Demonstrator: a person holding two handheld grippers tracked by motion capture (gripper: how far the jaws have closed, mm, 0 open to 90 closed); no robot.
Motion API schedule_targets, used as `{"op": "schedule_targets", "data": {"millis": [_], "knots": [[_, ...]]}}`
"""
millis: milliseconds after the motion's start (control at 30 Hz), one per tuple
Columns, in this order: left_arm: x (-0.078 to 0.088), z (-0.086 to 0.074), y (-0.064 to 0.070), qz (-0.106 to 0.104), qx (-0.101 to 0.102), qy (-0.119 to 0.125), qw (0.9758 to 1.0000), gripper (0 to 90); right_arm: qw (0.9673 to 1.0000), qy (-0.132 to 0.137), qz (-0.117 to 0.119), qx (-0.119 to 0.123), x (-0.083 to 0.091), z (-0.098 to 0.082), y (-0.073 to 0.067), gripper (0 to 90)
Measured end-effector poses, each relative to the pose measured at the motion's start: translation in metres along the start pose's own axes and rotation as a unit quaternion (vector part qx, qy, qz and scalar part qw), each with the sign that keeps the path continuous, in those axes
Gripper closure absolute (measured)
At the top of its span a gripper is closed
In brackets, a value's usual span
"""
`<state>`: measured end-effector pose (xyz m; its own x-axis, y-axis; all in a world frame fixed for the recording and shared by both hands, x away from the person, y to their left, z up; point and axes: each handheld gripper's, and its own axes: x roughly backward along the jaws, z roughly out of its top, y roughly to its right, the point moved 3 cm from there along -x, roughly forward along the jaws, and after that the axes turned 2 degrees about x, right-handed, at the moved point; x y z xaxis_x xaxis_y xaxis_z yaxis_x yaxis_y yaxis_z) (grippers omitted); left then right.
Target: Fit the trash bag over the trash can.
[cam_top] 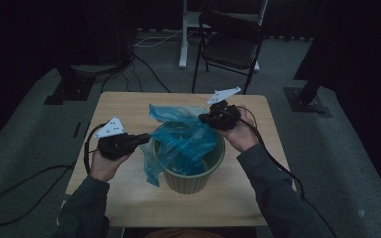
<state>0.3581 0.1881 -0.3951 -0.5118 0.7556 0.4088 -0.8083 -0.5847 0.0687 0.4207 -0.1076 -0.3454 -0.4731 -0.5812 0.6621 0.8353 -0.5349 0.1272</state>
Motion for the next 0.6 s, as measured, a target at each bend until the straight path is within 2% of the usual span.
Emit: {"op": "schedule_targets", "data": {"millis": [33, 300, 400, 433, 500, 600], "knots": [[0.001, -0.001, -0.001, 0.001, 0.000, -0.001, 1.0000, 88.6, 0.9997, -0.001, -0.014, -0.019, 0.004, -0.007, 0.009, 90.0], [0.006, -0.011, -0.005, 0.010, 0.011, -0.009, 0.9998, 88.5, 0.9976, -0.005, -0.039, -0.057, 0.016, -0.032, 0.029, 90.0], [0.008, -0.010, -0.005, 0.014, 0.011, -0.006, 0.9998, 87.5, 0.9972, -0.002, -0.035, -0.066, 0.019, -0.036, 0.032, 90.0], [0.008, -0.009, -0.005, 0.016, 0.011, -0.004, 0.9998, 82.2, 0.9976, 0.010, -0.022, -0.065, 0.021, -0.038, 0.032, 90.0], [0.009, -0.007, -0.006, 0.020, 0.014, 0.004, 0.9997, 77.9, 0.9976, 0.020, -0.009, -0.066, 0.023, -0.038, 0.031, 90.0], [0.009, -0.004, -0.008, 0.029, 0.019, 0.009, 0.9994, 73.1, 0.9980, 0.026, -0.004, -0.057, 0.024, -0.037, 0.027, 90.0]]}}
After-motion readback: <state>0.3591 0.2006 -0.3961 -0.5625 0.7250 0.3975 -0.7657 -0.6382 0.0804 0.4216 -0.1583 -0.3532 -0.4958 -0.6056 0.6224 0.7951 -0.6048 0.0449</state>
